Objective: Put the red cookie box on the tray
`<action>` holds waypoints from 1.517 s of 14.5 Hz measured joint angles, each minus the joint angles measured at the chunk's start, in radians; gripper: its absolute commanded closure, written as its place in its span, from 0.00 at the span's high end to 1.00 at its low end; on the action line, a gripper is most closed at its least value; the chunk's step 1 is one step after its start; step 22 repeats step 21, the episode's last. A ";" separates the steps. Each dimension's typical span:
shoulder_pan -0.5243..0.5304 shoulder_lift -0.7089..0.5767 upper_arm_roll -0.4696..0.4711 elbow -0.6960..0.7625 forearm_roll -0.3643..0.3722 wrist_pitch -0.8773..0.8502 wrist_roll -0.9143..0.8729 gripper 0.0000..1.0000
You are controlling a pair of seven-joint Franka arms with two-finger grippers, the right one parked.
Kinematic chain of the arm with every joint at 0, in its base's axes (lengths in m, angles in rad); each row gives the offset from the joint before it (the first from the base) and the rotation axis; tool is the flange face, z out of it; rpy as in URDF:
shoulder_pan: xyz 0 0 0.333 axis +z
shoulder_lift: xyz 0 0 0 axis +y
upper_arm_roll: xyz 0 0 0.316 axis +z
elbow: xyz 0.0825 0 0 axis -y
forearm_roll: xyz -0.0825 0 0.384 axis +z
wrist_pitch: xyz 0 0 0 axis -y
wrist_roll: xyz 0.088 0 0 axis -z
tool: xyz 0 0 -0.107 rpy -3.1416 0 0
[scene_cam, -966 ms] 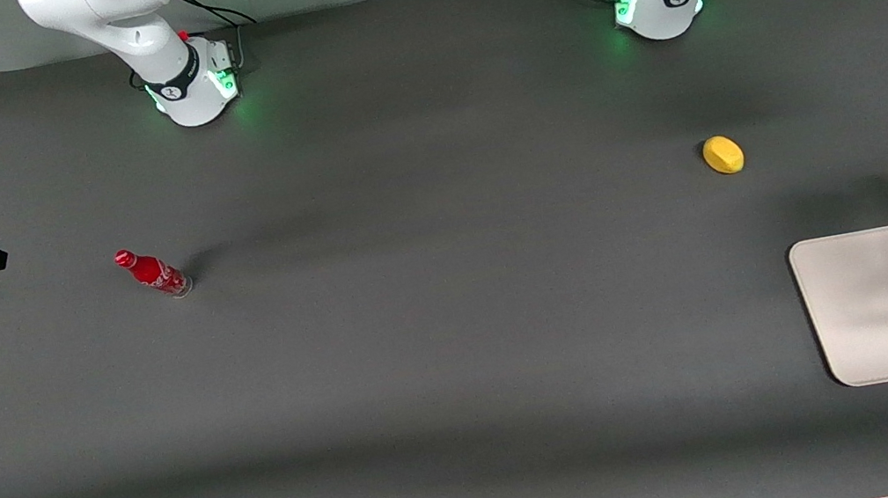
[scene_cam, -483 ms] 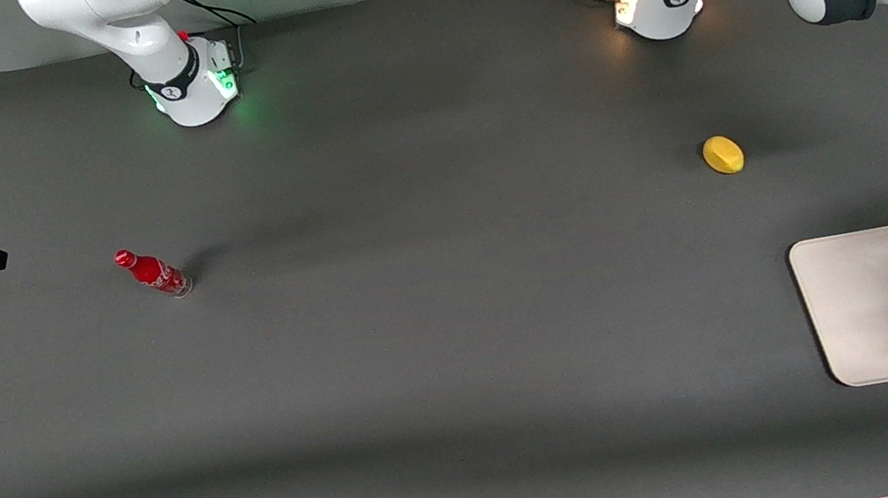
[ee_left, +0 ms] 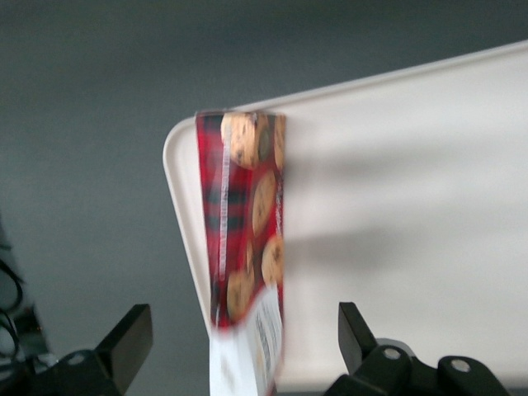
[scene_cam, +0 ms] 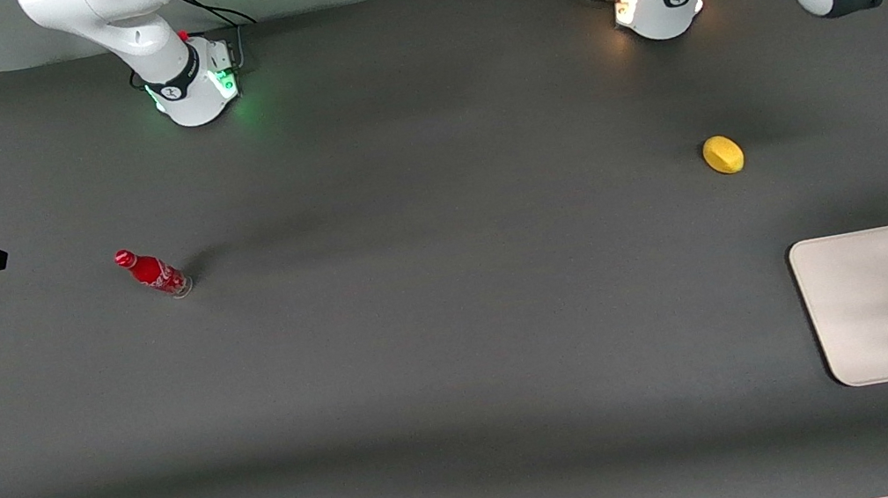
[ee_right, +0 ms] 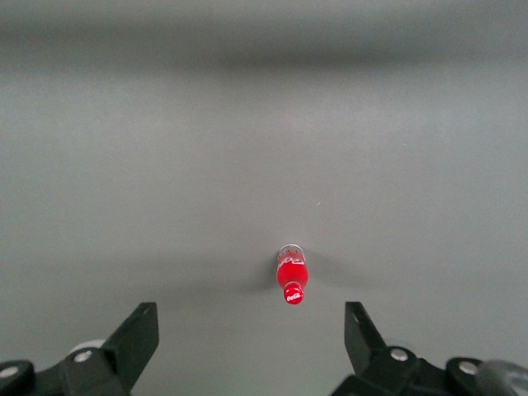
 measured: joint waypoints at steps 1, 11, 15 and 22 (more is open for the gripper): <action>-0.003 -0.045 0.001 0.009 0.000 -0.082 0.001 1.00; -0.121 -0.652 -0.152 -0.213 0.027 -0.770 -0.242 1.00; -0.127 -0.952 -0.312 -0.598 0.062 -0.680 -0.388 1.00; -0.128 -1.185 -0.396 -0.893 0.065 -0.545 -0.514 1.00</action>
